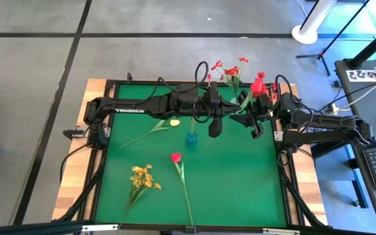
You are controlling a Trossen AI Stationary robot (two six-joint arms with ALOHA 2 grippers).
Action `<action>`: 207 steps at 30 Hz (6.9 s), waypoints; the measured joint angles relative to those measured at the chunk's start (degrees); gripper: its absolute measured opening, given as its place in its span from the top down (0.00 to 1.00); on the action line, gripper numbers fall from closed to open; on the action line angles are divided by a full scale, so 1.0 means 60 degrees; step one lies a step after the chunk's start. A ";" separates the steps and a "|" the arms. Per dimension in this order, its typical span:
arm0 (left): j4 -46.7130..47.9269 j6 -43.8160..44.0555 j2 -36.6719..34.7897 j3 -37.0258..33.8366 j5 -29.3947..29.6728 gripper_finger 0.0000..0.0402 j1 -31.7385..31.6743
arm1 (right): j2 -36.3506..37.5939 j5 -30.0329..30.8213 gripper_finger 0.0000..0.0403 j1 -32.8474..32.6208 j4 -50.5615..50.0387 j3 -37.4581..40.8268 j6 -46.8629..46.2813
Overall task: Sort flowers into vase by color
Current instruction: Put the red flower into the transparent vase, then put the yellow flower into the blue vase
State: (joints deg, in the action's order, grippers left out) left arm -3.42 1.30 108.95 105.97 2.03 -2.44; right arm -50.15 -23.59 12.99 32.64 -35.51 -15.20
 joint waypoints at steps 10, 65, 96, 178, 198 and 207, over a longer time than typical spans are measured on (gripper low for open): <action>0.0320 -0.0089 0.0000 0.0000 0.0554 1.00 0.0011 | 0.0110 0.0010 0.97 0.0007 -0.0602 0.0000 -0.0002; 0.1611 -0.1242 -0.0368 0.0000 0.2261 1.00 0.0623 | 0.0356 -0.0446 0.69 0.0025 -0.1449 -0.0011 -0.0135; 0.1831 -0.0536 -0.0368 0.0000 0.2309 1.00 0.0631 | 0.0346 0.0023 0.97 0.0025 -0.1231 -0.0011 0.0052; -0.0430 0.2262 -0.8043 -1.1045 0.6319 0.82 0.1949 | -0.0236 1.0859 0.76 0.0025 -0.7899 -0.1231 0.1647; 0.1848 0.3575 -0.8040 -1.1045 0.6611 0.82 0.1471 | 0.1821 0.6422 0.38 0.0019 -0.8667 -0.2249 0.0817; 0.5103 0.5211 -0.7358 -1.1045 0.3072 0.81 0.0081 | 0.2175 0.2664 0.39 0.0015 -0.7074 -0.2018 0.0823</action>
State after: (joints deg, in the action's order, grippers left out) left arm 27.20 32.57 64.80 39.70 20.46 -1.95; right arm -37.10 -7.61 13.08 -9.81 -47.62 -10.27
